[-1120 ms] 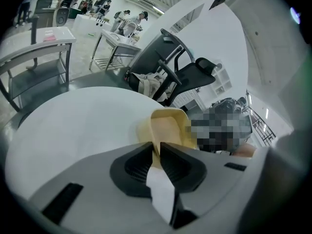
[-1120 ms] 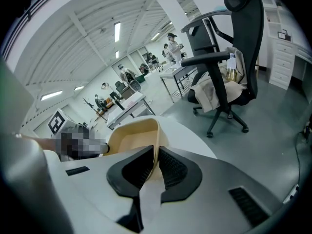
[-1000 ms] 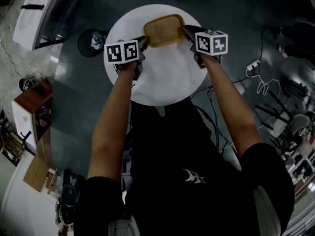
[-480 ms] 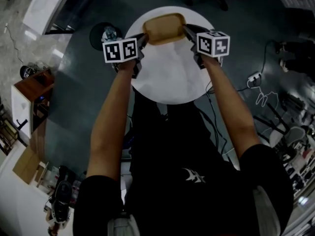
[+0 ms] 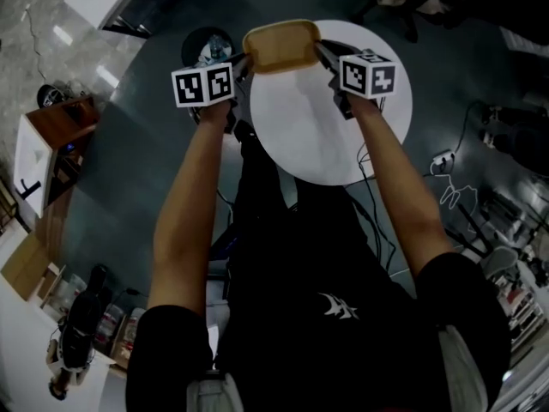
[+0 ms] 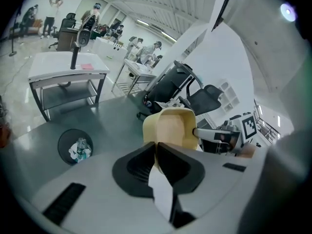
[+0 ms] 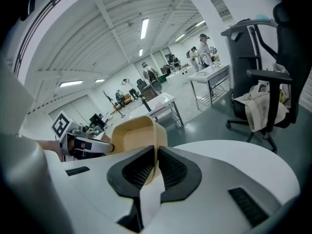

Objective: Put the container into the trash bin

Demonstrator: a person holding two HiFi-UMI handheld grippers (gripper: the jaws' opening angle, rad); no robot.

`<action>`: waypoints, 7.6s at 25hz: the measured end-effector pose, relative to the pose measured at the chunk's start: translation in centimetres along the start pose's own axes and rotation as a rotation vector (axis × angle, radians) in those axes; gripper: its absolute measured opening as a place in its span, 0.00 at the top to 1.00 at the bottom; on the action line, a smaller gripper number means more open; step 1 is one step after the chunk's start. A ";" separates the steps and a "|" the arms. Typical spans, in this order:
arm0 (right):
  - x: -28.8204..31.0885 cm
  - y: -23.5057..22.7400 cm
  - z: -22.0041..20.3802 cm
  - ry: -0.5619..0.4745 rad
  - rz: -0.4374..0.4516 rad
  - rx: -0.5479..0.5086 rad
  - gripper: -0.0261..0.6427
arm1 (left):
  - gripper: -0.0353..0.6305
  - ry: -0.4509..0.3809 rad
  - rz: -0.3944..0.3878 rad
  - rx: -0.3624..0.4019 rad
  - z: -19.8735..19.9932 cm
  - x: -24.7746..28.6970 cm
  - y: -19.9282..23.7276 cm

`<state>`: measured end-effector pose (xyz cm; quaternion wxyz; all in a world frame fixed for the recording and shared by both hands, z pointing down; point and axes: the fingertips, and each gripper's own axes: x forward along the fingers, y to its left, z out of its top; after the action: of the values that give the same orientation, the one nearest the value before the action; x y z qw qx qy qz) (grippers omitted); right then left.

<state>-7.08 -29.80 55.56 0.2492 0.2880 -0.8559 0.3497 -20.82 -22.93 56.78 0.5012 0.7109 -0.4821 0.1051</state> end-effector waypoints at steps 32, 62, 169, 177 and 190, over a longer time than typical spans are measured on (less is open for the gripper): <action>21.6 16.2 -1.6 0.082 0.062 -0.021 0.88 | 0.92 -0.077 0.145 -0.111 0.1 -11.5 23.9; 35.1 8.7 -13.6 0.132 -0.156 0.127 0.89 | 0.93 0.044 0.192 -0.051 -4.8 -0.4 38.0; -23.6 28.5 7.4 -0.367 0.735 -0.486 0.90 | 0.94 -0.681 0.083 0.488 4.9 -31.3 -22.3; -32.4 26.8 5.0 -0.408 0.918 -0.533 0.90 | 0.94 -0.739 0.009 0.446 -1.7 -30.5 -30.1; -34.8 26.9 -4.0 -0.210 1.098 -0.473 0.90 | 0.94 -0.825 0.046 0.323 -13.2 -34.7 -32.2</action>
<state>0.53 0.12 24.01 0.0037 -0.2258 -0.9540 0.1972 -8.71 8.98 21.42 0.1468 0.7515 -0.6350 -0.1023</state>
